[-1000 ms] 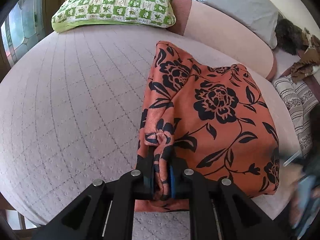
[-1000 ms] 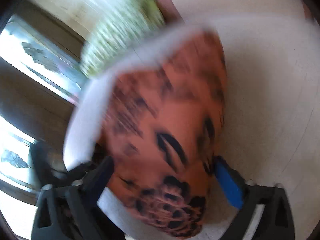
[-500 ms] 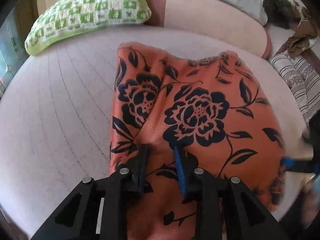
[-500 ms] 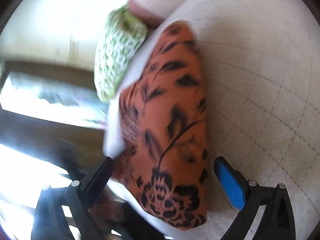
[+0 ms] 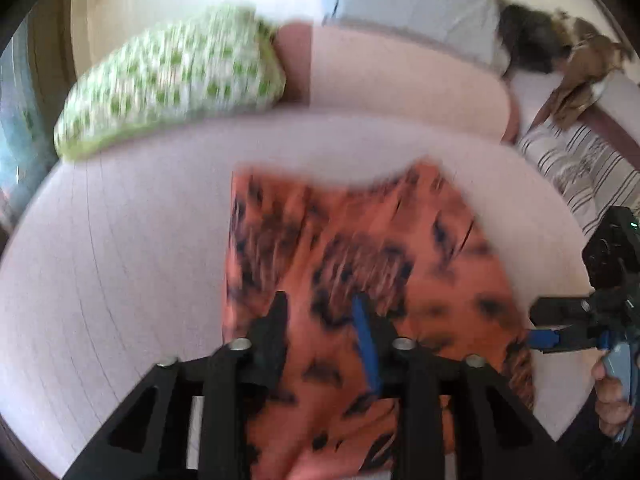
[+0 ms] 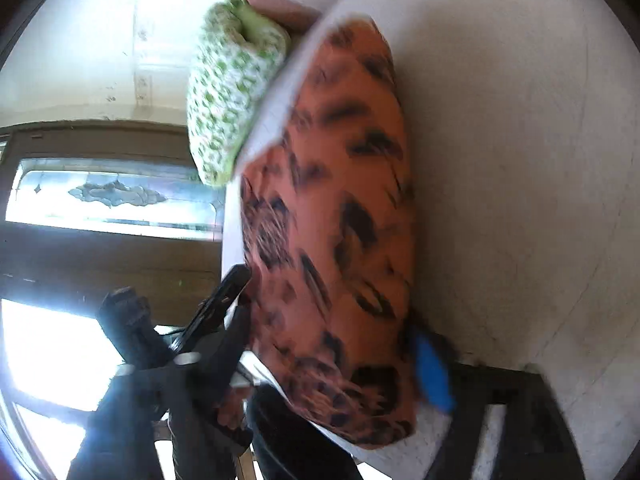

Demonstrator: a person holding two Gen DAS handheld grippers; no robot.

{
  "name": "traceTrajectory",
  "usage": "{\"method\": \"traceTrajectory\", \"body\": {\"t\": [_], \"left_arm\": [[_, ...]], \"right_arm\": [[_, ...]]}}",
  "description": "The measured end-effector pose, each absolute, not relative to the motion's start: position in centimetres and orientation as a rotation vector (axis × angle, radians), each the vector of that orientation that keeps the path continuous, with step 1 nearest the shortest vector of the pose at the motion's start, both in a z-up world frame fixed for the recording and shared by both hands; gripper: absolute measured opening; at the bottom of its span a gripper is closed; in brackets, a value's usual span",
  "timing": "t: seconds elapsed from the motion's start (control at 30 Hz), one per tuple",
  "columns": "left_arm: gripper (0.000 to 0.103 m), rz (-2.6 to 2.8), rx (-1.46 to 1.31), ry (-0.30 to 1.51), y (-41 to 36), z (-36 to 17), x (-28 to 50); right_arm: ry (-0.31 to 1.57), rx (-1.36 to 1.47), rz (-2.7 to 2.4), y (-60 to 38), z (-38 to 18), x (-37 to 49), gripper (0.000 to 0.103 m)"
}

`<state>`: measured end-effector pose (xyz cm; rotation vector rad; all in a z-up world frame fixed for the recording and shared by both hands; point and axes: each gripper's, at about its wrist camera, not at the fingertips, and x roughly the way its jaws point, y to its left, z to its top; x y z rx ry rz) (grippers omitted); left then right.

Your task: Fold small clothes

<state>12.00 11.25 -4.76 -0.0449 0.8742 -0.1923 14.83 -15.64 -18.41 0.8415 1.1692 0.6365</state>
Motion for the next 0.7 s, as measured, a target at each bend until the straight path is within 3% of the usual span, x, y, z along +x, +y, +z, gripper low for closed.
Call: {"method": "traceTrajectory", "body": {"t": [0.1,0.17,0.2,0.27,0.37,0.47,0.53,0.57,0.6,0.7], "left_arm": [[0.052,-0.204,-0.054,0.920,11.3,-6.2,14.4],[0.045,-0.146,-0.049,1.054,11.8,-9.8,16.4],[0.046,-0.134,-0.065,1.074,12.3,-11.4,16.7],[0.046,-0.125,-0.045,1.033,12.2,-11.2,16.0],[0.046,-0.133,-0.055,1.026,12.6,-11.2,15.5],[0.046,-0.135,-0.036,1.015,12.3,-11.3,15.2],[0.046,-0.146,-0.055,1.021,12.5,-10.6,15.1],[0.046,-0.170,-0.103,1.020,13.2,-9.7,15.0],[0.046,-0.189,-0.136,1.011,13.8,-9.4,15.5],[0.048,-0.221,-0.233,0.923,16.0,-6.7,16.2]], "right_arm": [[1.072,0.890,0.560,-17.1,-17.8,17.1,0.087],[1.067,0.923,0.551,-17.0,-19.2,19.8,0.087],[1.108,0.925,0.556,-16.4,-20.4,21.3,0.087],[1.256,0.969,0.585,-14.6,-23.5,23.1,0.042],[1.125,0.751,0.579,-12.7,-19.5,21.5,0.036],[1.204,0.792,0.493,-13.5,-24.0,21.8,0.036],[1.165,0.807,0.534,-13.7,-22.6,21.4,0.042],[1.149,0.772,0.519,-13.6,-21.4,20.8,0.059],[1.134,0.726,0.492,-13.7,-20.3,20.4,0.064],[1.012,0.634,0.442,-14.1,-16.1,19.5,0.064]]}}
